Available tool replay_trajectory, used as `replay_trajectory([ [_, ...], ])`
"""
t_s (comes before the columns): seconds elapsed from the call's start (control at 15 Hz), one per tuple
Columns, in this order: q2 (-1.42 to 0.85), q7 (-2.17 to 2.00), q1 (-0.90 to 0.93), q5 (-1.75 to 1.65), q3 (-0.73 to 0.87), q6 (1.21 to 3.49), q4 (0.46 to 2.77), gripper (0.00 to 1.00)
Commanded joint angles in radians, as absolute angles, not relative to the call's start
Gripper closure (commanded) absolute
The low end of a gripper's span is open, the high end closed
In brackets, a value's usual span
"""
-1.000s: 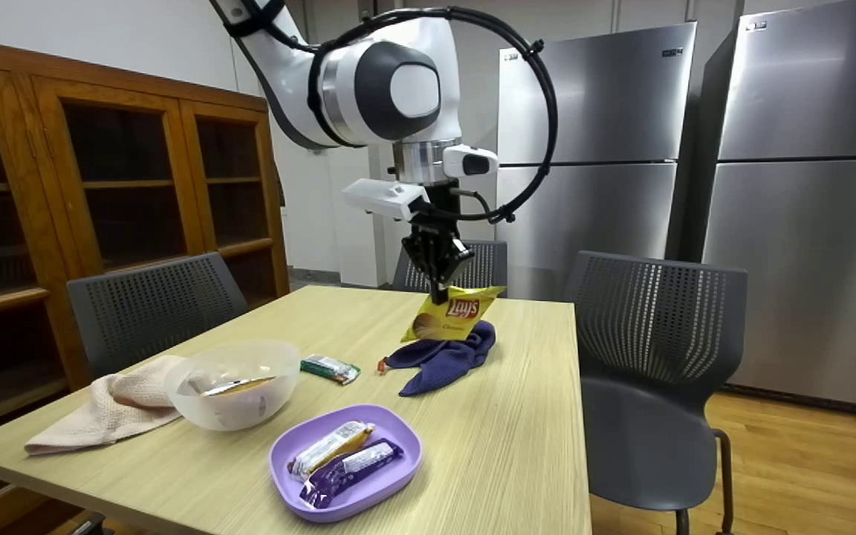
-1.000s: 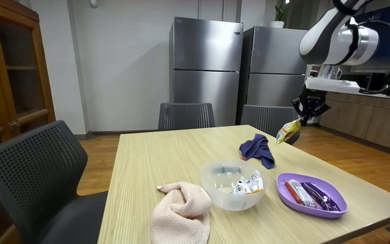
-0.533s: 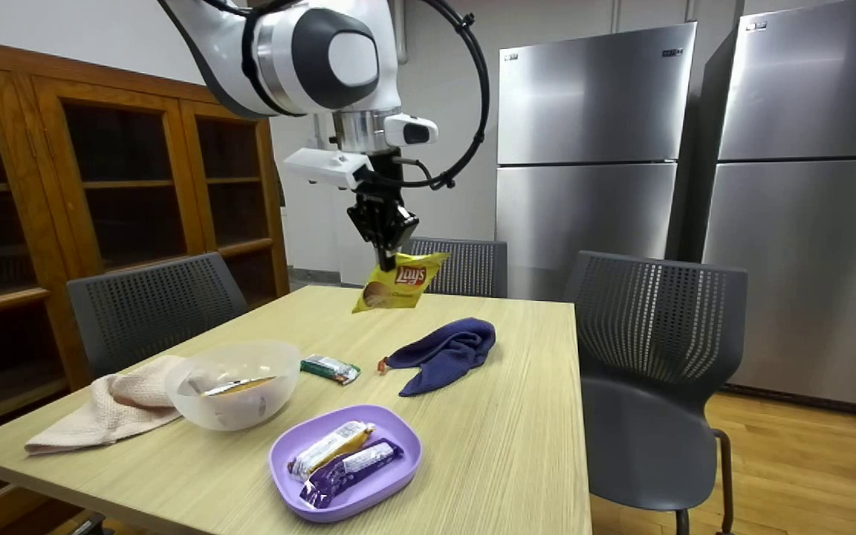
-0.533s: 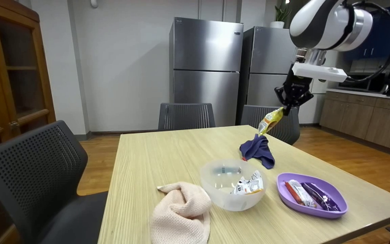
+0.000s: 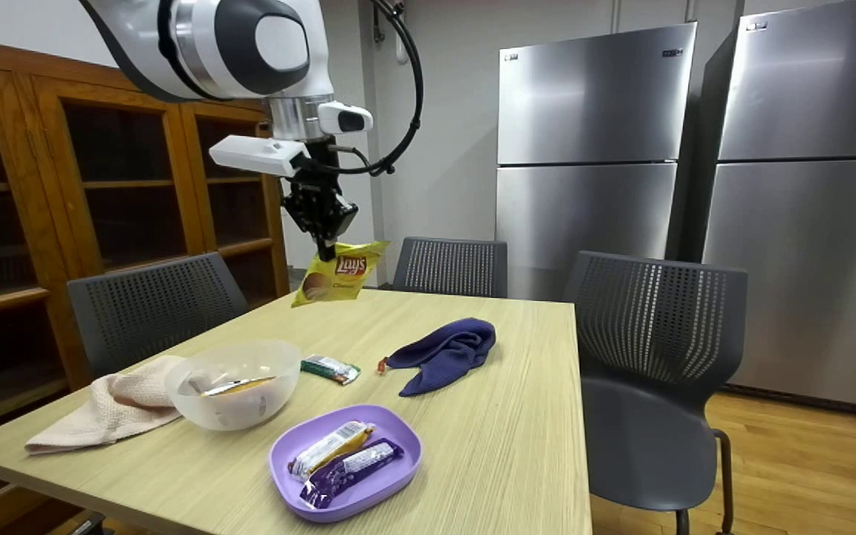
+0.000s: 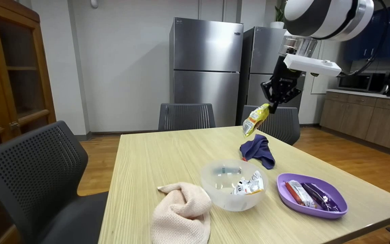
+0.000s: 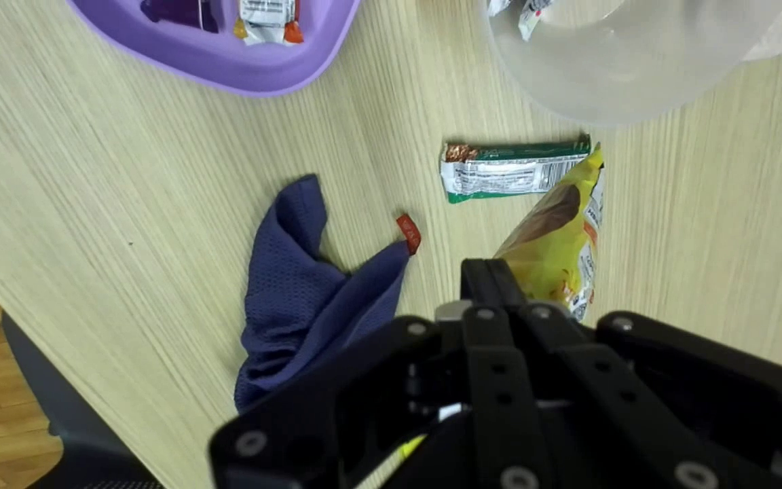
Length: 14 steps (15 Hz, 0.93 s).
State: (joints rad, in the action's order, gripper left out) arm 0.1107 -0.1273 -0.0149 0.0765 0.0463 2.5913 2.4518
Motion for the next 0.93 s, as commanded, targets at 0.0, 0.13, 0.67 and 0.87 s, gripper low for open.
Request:
replay_trajectory([
  [0.0, 0.19, -0.085, 0.006, 0.088, 0.018, 2.61, 2.532, 1.0],
  [0.13, 0.207, -0.076, 0.022, 0.087, 0.005, 2.609, 2.557, 1.0],
  [0.67, 0.209, -0.082, 0.078, 0.076, -0.048, 2.598, 2.615, 1.0],
  [0.87, 0.187, -0.087, 0.099, 0.08, -0.069, 2.592, 2.62, 1.0],
])
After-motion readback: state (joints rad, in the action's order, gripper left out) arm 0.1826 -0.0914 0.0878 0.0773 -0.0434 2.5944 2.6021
